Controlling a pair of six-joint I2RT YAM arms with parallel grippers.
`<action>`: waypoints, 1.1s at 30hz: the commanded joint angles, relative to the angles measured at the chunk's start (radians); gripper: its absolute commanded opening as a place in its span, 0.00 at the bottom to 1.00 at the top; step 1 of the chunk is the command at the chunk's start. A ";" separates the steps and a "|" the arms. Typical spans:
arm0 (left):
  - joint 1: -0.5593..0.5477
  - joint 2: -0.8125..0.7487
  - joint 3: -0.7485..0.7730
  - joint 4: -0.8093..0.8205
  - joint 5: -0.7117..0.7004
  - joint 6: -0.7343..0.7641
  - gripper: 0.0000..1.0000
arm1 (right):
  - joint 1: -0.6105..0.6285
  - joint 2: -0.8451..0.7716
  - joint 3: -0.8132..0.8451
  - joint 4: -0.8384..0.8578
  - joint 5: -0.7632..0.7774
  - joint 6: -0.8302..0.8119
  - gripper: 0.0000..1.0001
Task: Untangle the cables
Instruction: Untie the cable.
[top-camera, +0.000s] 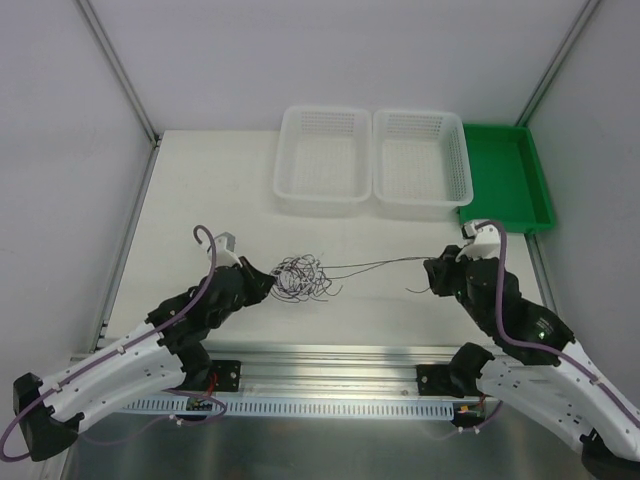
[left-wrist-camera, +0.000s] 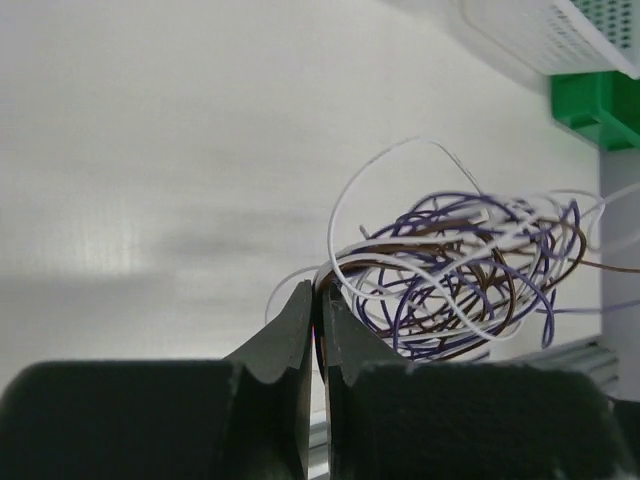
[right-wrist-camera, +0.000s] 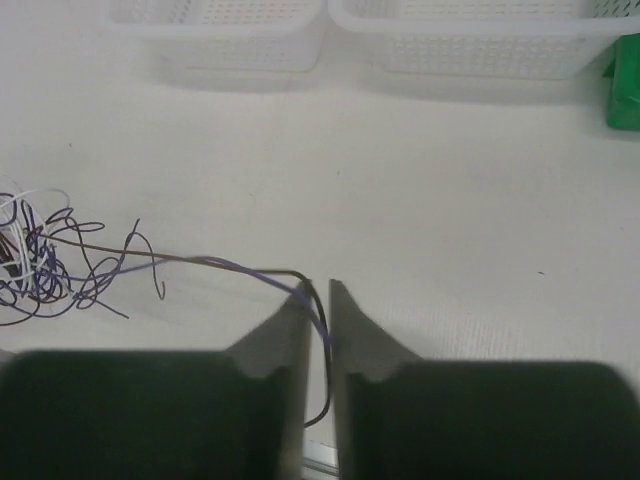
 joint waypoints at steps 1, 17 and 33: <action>0.017 0.014 0.064 -0.206 -0.117 0.119 0.00 | -0.030 0.074 0.086 -0.075 0.008 -0.049 0.26; -0.119 0.326 0.093 0.025 0.110 0.099 0.00 | 0.226 0.495 -0.035 0.469 -0.370 0.013 0.69; -0.169 0.297 0.030 0.154 0.118 0.058 0.00 | 0.246 0.962 -0.077 0.897 -0.476 0.062 0.68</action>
